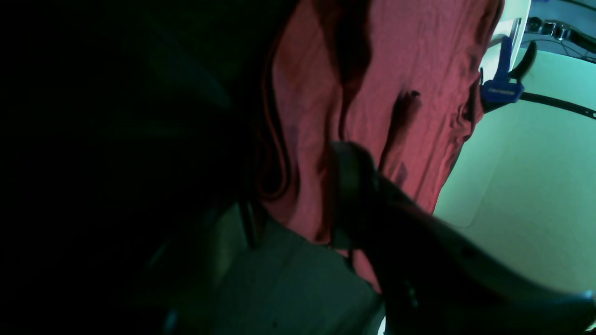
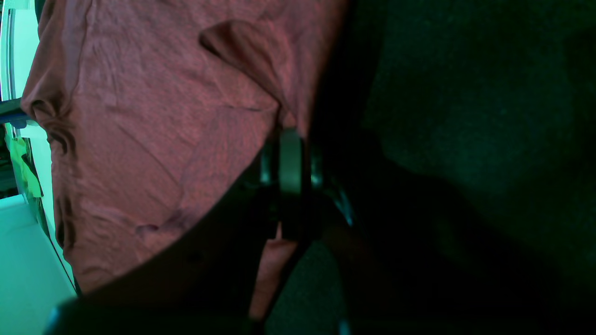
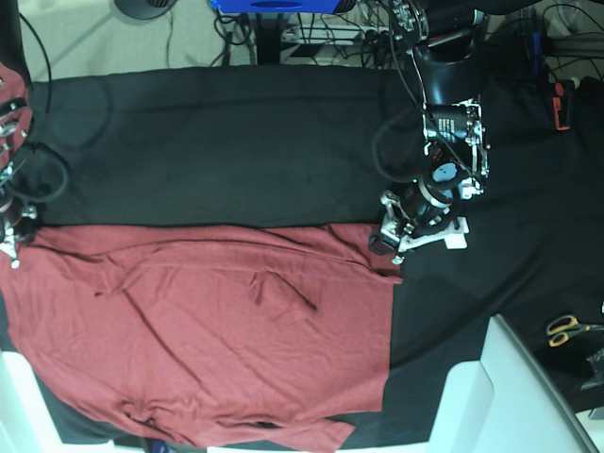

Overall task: Fold the T-shirt properly
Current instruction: 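Lower the left gripper onto the shirt's collar-edge corner and grasp it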

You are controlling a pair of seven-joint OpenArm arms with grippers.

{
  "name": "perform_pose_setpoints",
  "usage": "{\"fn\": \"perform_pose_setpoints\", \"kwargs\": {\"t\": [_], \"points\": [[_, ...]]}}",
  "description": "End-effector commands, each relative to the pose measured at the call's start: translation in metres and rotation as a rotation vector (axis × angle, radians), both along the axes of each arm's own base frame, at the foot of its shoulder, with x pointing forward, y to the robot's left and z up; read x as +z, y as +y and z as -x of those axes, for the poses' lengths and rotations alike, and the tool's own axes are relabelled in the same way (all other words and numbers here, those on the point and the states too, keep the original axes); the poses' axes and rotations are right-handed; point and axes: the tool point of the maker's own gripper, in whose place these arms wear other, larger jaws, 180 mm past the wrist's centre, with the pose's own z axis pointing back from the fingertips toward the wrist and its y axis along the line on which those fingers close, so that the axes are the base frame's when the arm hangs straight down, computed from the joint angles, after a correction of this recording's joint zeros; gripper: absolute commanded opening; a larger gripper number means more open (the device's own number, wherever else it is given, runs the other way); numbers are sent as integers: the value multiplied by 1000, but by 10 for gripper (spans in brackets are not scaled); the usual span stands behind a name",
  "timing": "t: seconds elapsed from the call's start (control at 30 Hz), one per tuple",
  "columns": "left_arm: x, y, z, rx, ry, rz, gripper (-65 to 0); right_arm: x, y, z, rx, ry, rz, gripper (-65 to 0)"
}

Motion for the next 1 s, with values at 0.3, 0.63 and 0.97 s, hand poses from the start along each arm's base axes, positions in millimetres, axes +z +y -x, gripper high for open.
{"fn": "perform_pose_setpoints", "kwargs": {"t": [0.3, 0.63, 0.97], "points": [[5, 0, -8, -3, -13, -15, -650, 16, -15, -10, -7, -33, 37, -638], [5, 1, -7, 1, -13, -10, -650, 23, -33, 3, -52, -53, 35, -269], [7, 4, -8, 3, -18, -14, -650, 24, -55, 12, -172, -36, 80, -288]]}}
